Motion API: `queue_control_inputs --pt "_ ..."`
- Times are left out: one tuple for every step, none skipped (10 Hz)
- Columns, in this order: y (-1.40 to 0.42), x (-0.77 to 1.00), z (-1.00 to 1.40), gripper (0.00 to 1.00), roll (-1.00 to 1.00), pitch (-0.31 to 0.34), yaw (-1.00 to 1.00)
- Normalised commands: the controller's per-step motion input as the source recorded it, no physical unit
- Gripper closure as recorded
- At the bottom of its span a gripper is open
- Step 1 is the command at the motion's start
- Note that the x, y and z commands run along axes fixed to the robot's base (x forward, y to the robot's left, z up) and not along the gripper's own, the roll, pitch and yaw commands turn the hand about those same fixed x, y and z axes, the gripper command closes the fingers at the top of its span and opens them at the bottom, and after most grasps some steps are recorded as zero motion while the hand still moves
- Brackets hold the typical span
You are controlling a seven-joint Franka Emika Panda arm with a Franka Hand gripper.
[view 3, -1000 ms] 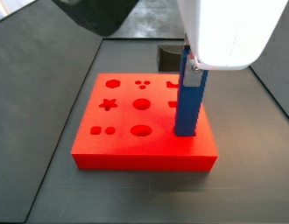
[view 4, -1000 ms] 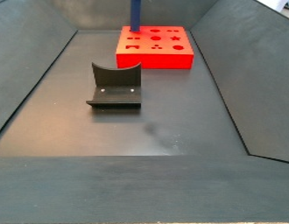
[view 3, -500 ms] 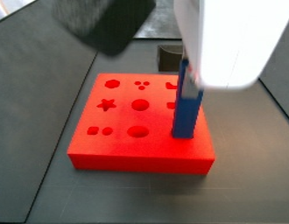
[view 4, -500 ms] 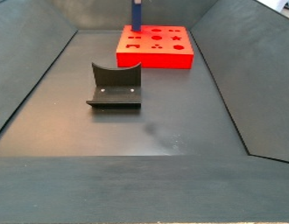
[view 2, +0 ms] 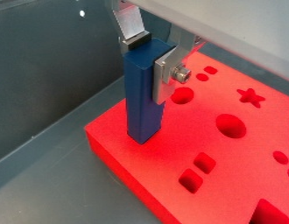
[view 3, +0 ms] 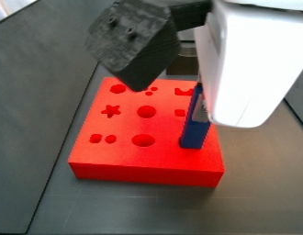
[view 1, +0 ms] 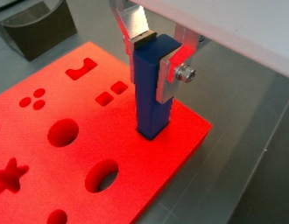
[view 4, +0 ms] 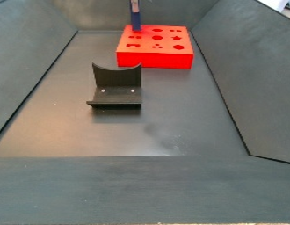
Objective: Pick up the rectangle object. Move up. Move to above the board. Insert the rectangle object.
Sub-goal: Insert the rectangle object.
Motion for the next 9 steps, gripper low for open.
queue_control_inputs --pt "0.00 0.19 -0.19 1.00 0.15 0.389 -0.34" --pt "0.21 0.00 -0.02 1.00 -0.09 0.030 0.00" --pt "0.00 0.00 0.00 1.00 0.00 0.000 0.00" --pt "0.24 -0.20 -0.67 1.00 -0.22 -0.114 0.00" --pt "0.16 -0.17 -0.76 1.00 -0.17 -0.123 0.00" --pt "0.01 -0.05 -0.11 1.00 -0.12 -0.010 0.00" --pt "0.00 0.00 0.00 1.00 -0.03 0.000 0.00" --pt "0.00 -0.02 -0.17 1.00 -0.03 -0.019 0.00" --pt "0.00 -0.05 -0.75 1.00 -0.02 -0.121 0.00"
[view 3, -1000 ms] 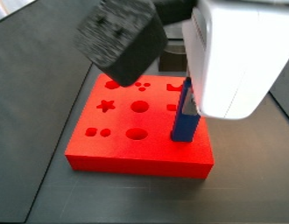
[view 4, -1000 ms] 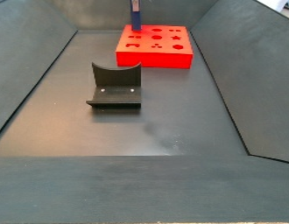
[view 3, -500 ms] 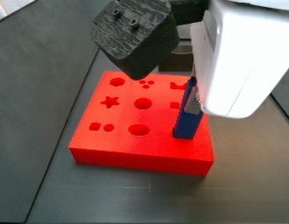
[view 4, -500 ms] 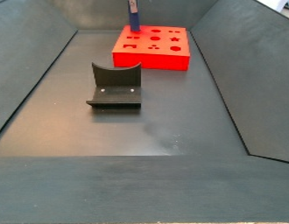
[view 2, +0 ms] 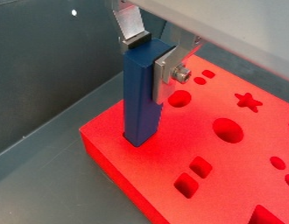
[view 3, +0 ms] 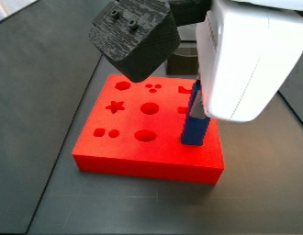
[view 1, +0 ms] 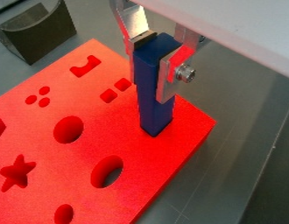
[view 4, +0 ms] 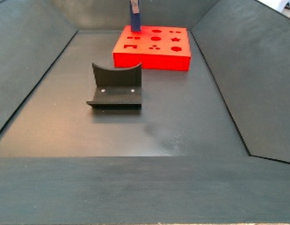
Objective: Pick up the rectangle object. Move up. Move to above the board. Insert the rectangle object.
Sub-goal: Insert the rectangle object.
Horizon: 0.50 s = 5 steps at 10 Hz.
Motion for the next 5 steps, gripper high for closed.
queue_control_inputs --pt "0.00 0.00 -0.97 1.00 0.00 -0.091 0.00" --pt "0.00 0.00 -0.88 1.00 0.00 -0.124 0.00" --pt "0.00 0.00 -0.05 1.00 0.00 0.000 0.00" --pt "0.00 -0.06 -0.75 1.00 0.00 -0.150 0.00" --pt "0.00 0.00 0.00 1.00 0.01 0.000 0.00"
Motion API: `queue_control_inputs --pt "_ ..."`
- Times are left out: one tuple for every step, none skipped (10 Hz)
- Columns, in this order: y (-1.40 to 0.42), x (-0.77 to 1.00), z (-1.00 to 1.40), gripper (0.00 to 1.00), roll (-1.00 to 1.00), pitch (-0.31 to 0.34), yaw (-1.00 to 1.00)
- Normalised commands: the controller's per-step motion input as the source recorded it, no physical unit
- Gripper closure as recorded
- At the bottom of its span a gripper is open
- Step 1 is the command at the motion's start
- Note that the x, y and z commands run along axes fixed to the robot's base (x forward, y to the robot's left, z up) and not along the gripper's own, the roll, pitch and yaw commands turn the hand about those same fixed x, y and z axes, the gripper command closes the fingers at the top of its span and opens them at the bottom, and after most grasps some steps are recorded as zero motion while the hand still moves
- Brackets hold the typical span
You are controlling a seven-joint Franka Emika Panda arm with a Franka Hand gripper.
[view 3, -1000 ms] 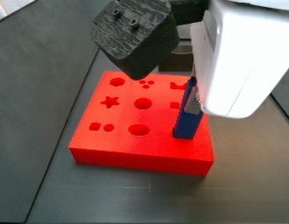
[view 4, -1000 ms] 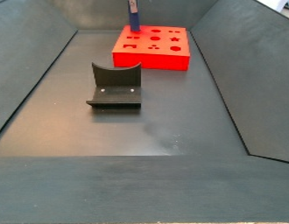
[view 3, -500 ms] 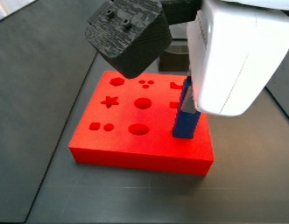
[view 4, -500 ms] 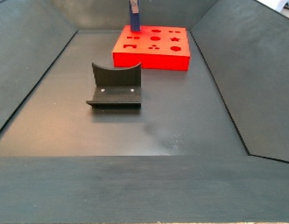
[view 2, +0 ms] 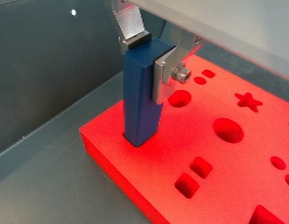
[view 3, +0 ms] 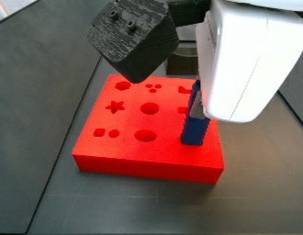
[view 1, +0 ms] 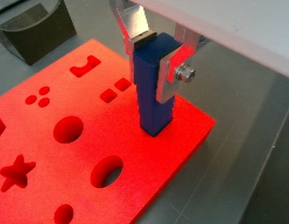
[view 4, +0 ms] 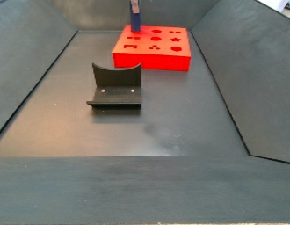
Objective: Pick up the rectangle object. Move up. Move to above the board. Insert the rectangle object.
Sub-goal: Insert the rectangle object.
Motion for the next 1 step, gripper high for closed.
queue_control_inputs --pt "0.00 -0.12 0.01 1.00 0.02 -0.047 0.00"
